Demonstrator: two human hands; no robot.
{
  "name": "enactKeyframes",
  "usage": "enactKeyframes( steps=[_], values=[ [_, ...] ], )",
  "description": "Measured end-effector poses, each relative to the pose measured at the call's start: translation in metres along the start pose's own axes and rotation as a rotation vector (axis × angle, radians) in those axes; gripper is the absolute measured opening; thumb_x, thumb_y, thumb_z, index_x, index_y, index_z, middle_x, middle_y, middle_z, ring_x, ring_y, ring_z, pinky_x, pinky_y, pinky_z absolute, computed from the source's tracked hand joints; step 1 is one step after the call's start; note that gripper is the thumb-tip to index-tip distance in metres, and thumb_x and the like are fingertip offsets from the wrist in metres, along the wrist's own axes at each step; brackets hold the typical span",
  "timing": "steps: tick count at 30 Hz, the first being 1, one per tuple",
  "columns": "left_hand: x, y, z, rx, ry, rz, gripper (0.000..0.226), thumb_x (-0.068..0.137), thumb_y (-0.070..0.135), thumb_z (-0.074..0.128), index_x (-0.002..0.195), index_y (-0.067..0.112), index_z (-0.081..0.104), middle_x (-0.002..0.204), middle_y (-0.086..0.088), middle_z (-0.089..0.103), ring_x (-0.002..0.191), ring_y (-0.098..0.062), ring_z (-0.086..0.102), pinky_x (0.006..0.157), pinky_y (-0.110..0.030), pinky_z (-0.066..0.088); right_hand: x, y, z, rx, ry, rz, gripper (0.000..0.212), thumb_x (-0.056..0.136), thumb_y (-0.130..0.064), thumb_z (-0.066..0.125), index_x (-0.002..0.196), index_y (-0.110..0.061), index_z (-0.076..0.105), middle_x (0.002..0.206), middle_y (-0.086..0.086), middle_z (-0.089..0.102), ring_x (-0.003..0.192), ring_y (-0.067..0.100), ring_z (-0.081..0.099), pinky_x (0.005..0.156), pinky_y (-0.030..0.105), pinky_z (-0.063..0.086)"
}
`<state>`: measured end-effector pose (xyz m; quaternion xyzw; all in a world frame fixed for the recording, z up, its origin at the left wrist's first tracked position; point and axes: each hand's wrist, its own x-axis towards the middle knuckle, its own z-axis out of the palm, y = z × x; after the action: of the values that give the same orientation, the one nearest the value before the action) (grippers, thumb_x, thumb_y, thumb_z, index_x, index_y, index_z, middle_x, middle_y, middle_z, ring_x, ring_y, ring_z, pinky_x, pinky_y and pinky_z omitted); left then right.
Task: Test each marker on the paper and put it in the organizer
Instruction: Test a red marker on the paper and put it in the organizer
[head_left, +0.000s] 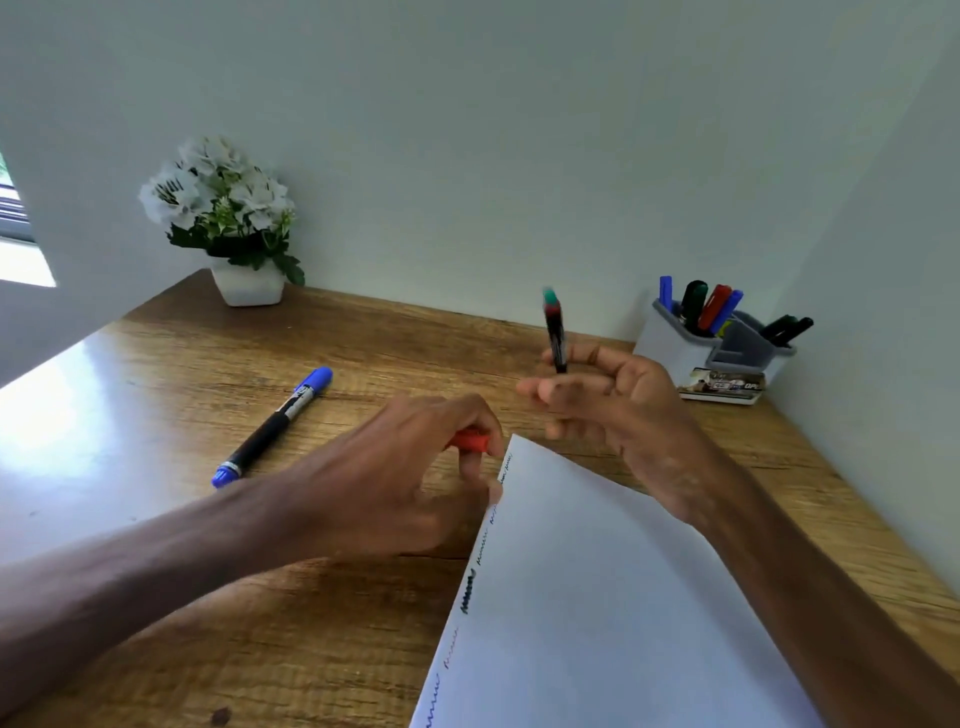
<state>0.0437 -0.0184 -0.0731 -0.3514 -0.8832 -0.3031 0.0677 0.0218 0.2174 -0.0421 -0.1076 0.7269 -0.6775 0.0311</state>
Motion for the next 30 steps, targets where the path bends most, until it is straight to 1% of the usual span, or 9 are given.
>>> enactKeyframes(
  steps=[3,5,7,9,12,17,20,24,30],
  values=[
    [-0.002,0.002,0.007,0.061,-0.086,-0.055,0.042,0.094,0.054,0.062,0.133,0.047,0.048,0.101,0.025,0.058,0.106,0.012,0.048,0.094,-0.019,0.044,0.000,0.011,0.005,-0.111,0.039,0.033,0.028,0.093,-0.030,0.070,0.102,-0.003,0.071,0.084,0.014,0.076,0.077,0.025,0.072,0.060,0.032,0.056],
    [-0.002,0.005,0.008,0.088,-0.128,-0.066,0.046,0.096,0.054,0.058,0.140,0.048,0.046,0.099,0.023,0.057,0.104,0.010,0.048,0.096,-0.020,0.044,0.002,0.015,0.008,-0.066,0.037,0.050,0.028,0.102,-0.027,0.059,0.099,-0.001,0.070,0.079,0.017,0.074,0.071,0.025,0.067,0.056,0.031,0.053],
    [-0.002,0.007,0.007,0.104,-0.154,-0.067,0.047,0.098,0.054,0.056,0.143,0.046,0.047,0.097,0.021,0.057,0.100,0.007,0.048,0.095,-0.021,0.044,0.003,0.016,0.009,-0.031,0.021,0.063,0.024,0.104,-0.021,0.056,0.111,-0.001,0.066,0.088,0.018,0.078,0.077,0.028,0.074,0.059,0.033,0.059],
    [-0.001,0.009,0.005,0.111,-0.165,-0.071,0.047,0.098,0.053,0.056,0.144,0.046,0.047,0.096,0.019,0.057,0.097,0.005,0.049,0.092,-0.020,0.045,0.002,0.018,0.009,-0.023,-0.008,0.073,0.029,0.103,-0.025,0.057,0.119,-0.002,0.065,0.100,0.017,0.079,0.091,0.032,0.078,0.068,0.036,0.064],
    [-0.001,0.009,0.005,0.110,-0.147,-0.075,0.048,0.097,0.054,0.058,0.143,0.043,0.050,0.095,0.018,0.058,0.096,0.004,0.050,0.089,-0.021,0.047,0.001,0.022,0.010,-0.038,0.010,0.073,0.033,0.099,-0.031,0.063,0.110,-0.003,0.074,0.101,0.017,0.079,0.092,0.033,0.078,0.074,0.040,0.066],
    [-0.001,0.008,0.005,0.081,-0.111,-0.086,0.043,0.093,0.055,0.063,0.133,0.040,0.057,0.089,0.017,0.062,0.090,0.003,0.053,0.079,-0.020,0.047,-0.002,0.031,0.017,-0.075,0.033,0.056,0.011,0.089,-0.005,0.077,0.099,-0.003,0.079,0.090,0.021,0.078,0.079,0.028,0.076,0.069,0.034,0.066],
    [0.000,0.007,0.005,0.083,-0.109,-0.100,0.044,0.092,0.056,0.064,0.132,0.038,0.058,0.089,0.019,0.063,0.091,0.005,0.054,0.080,-0.017,0.047,0.000,0.034,0.016,-0.158,0.103,-0.022,0.006,0.086,0.007,0.071,0.084,0.003,0.076,0.072,0.019,0.073,0.058,0.026,0.066,0.051,0.032,0.059],
    [0.001,0.007,0.005,0.079,-0.104,-0.102,0.047,0.093,0.056,0.064,0.135,0.038,0.058,0.090,0.020,0.063,0.091,0.008,0.053,0.073,-0.011,0.040,0.001,0.036,0.014,-0.272,0.111,-0.116,0.011,0.083,0.007,0.069,0.072,0.007,0.069,0.058,0.015,0.064,0.046,0.027,0.050,0.038,0.025,0.041],
    [0.001,0.008,0.005,0.068,-0.102,-0.103,0.047,0.092,0.056,0.064,0.136,0.037,0.058,0.089,0.019,0.063,0.091,0.009,0.052,0.070,-0.007,0.037,-0.001,0.035,0.014,-0.364,0.060,-0.160,0.014,0.081,0.007,0.069,0.068,0.001,0.070,0.055,0.006,0.063,0.041,0.015,0.050,0.037,0.021,0.039]
  ],
)
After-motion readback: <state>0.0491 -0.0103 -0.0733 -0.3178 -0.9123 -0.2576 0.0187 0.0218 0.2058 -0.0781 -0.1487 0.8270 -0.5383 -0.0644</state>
